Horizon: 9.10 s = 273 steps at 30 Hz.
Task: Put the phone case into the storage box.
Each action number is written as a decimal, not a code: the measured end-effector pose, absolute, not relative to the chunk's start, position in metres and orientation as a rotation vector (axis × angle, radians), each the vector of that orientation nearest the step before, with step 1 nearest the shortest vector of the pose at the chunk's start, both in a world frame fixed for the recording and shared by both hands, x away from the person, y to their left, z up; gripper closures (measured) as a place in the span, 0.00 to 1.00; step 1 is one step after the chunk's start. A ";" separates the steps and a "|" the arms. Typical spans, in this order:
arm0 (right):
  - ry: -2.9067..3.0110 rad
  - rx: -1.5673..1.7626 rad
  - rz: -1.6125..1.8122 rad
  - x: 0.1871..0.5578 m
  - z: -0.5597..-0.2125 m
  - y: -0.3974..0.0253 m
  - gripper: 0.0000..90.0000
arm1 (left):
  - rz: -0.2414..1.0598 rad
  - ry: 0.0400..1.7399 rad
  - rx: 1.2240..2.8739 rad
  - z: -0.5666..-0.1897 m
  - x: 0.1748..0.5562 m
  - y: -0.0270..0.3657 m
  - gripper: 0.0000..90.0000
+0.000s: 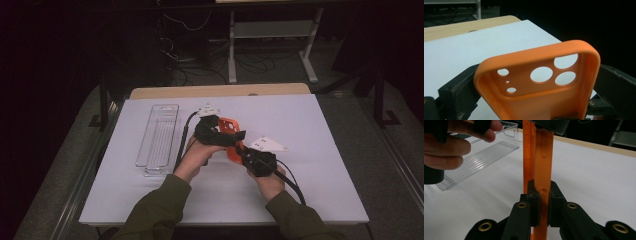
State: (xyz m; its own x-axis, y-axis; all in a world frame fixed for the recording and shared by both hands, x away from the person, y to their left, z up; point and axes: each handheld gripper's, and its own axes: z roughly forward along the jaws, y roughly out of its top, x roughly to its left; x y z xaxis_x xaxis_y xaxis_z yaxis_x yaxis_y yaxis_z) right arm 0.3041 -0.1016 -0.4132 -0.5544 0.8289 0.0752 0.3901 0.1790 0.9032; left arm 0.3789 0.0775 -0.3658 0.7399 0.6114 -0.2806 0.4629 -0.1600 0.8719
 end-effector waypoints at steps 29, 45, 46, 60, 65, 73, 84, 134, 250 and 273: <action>2.039 1.130 1.319 0.304 -0.414 -0.102 0.90 | 0.179 0.821 1.778 -0.363 0.377 0.082 0.15; 2.080 1.098 1.329 0.306 -0.413 -0.104 0.77 | 0.195 0.822 1.775 -0.362 0.377 0.084 0.17; 2.080 1.094 1.332 0.307 -0.412 -0.105 0.74 | 0.195 0.822 1.777 -0.362 0.377 0.085 0.17; 2.180 1.078 1.331 0.309 -0.410 -0.113 0.40 | 0.223 0.792 1.808 -0.360 0.379 0.096 0.17; 2.233 1.079 1.311 0.313 -0.410 -0.121 0.24 | 0.217 0.797 1.814 -0.361 0.378 0.100 0.17; 2.243 1.070 1.304 0.314 -0.410 -0.138 0.10 | 0.211 0.782 1.825 -0.362 0.379 0.102 0.17; 2.263 1.040 1.294 0.305 -0.412 -0.155 0.00 | 0.231 0.753 1.838 -0.360 0.378 0.105 0.17; 2.240 1.063 1.215 0.271 -0.437 -0.187 0.00 | 0.440 0.812 1.772 -0.302 0.420 0.153 0.17; 2.250 1.053 1.219 0.270 -0.437 -0.186 0.00 | 0.868 1.372 1.714 -0.374 0.505 0.236 0.05; 2.247 1.067 1.228 0.269 -0.436 -0.185 0.00 | 0.699 1.257 1.791 -0.357 0.489 0.241 0.00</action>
